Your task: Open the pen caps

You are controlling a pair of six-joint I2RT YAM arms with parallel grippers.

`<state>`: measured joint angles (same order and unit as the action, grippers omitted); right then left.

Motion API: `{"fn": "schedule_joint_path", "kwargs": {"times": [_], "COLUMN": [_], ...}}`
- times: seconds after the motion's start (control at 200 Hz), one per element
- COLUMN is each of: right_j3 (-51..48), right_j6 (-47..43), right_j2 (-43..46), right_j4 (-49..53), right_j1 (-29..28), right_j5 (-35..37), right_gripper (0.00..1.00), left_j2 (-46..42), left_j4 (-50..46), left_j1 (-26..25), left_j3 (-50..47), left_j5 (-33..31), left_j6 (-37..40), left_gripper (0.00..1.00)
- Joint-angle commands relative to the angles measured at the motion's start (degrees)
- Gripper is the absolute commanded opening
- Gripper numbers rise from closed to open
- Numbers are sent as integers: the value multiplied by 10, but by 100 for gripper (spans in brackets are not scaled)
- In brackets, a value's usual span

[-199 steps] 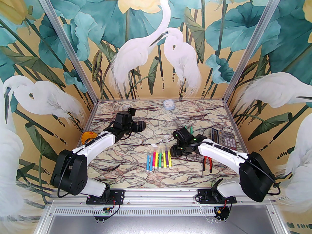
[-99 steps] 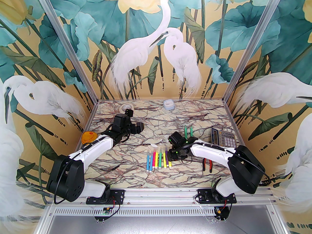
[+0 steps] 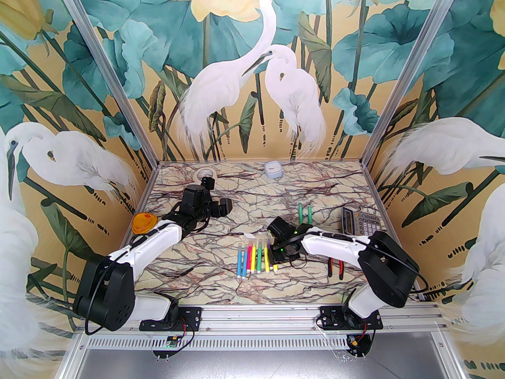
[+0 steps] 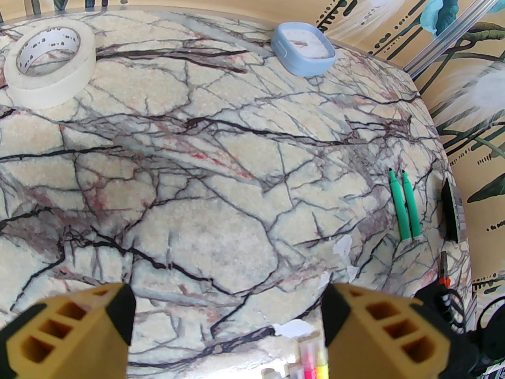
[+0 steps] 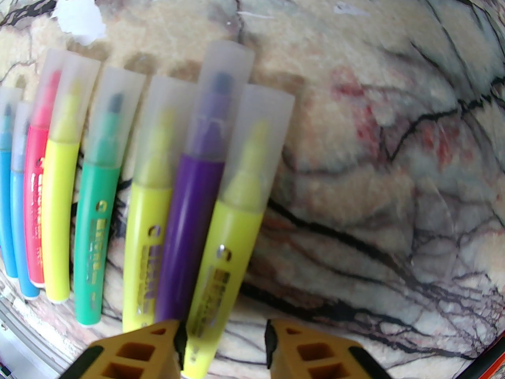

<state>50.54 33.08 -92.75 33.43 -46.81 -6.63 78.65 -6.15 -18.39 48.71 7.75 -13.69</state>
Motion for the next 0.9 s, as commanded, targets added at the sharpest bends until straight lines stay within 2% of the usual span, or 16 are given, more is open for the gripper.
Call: {"fn": "schedule_joint_path", "kwargs": {"times": [0.0,0.305,0.5,0.67,0.745,0.895], "right_j3": [21,37,35,33,33,37], "right_j6": [7,13,11,9,9,4], "right_j2": [-18,-42,-45,-47,-44,-25], "right_j4": [2,31,43,44,44,45], "right_j1": [-8,-17,-18,-18,-18,-18], "right_j5": [16,60,85,91,95,108], "right_gripper": [37,28,16,10,0,0], "left_j2": [-17,-33,-37,-43,-44,-43], "left_j4": [-1,-4,-3,-4,-4,-4], "left_j1": [-1,-1,-1,-1,-1,-1], "left_j3": [-10,-20,-23,-25,-24,-25], "left_j5": [-12,-23,-24,-26,-26,-21], "left_j6": [14,22,24,26,28,26], "left_gripper": [83,83,83,83,83,83]}}
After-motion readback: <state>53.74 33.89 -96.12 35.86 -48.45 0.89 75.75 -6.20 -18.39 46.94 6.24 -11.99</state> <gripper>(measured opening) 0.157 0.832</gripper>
